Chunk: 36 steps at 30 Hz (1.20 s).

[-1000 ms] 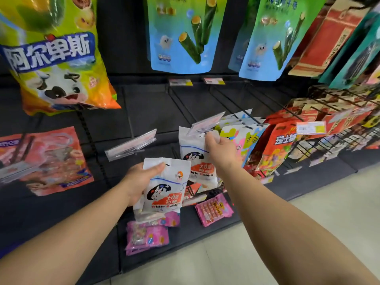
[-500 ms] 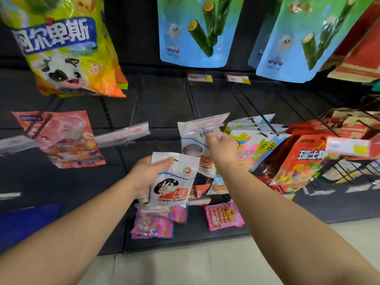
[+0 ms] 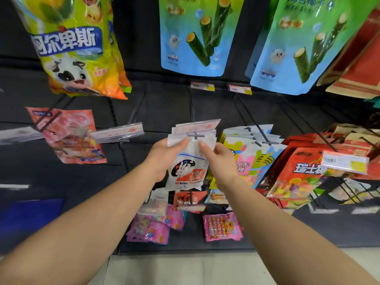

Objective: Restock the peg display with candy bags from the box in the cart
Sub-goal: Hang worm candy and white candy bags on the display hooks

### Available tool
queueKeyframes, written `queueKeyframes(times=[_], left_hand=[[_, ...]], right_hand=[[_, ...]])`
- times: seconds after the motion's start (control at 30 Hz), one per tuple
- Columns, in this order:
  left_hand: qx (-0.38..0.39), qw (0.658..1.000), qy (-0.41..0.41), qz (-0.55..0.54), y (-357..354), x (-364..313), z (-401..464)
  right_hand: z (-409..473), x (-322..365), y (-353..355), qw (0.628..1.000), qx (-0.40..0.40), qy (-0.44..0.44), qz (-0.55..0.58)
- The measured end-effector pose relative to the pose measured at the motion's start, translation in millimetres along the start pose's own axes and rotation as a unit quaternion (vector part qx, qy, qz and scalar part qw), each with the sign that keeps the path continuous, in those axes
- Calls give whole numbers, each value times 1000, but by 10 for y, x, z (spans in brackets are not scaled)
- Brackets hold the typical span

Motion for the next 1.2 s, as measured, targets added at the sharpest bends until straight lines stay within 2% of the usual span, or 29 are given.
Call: queueKeyframes(times=[0.23, 0.4, 0.57, 0.73, 0.8, 0.93, 1.1, 1.2], left_hand=[[-37, 998, -11, 45, -29, -54, -2], [-50, 993, -48, 97, -23, -102, -11], [-111, 975, -61, 185, 216, -32, 77], [-124, 964, -63, 226, 409, 109, 0], [-131, 953, -75, 262, 480, 157, -70], [-155, 914, -108, 359, 748, 241, -289], [-171, 812, -95, 549, 1467, 393, -591], [-191, 781, -66, 591, 2010, 401, -740]], right_hand=[[98, -82, -62, 993, -28, -84, 79], [110, -194, -74, 993, -68, -91, 39], [198, -159, -53, 993, -93, -70, -7], [90, -221, 178, 983, -172, -45, -56], [-48, -241, 67, 987, -118, -2, -109], [-382, -343, -513, 973, 60, 78, -207], [-846, -478, -1307, 913, 225, 136, -311], [-1158, -388, -1739, 861, 280, 198, -376]])
Point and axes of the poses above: each hand's wrist, its own z-axis towards the middle knuckle, its own y-axis out of the back of the hand, x = y × z, the point moved 9 cm from there along z, towards the middle knuckle, and after that the axes turned 13 degrees about -x, right-handed, at the moved point
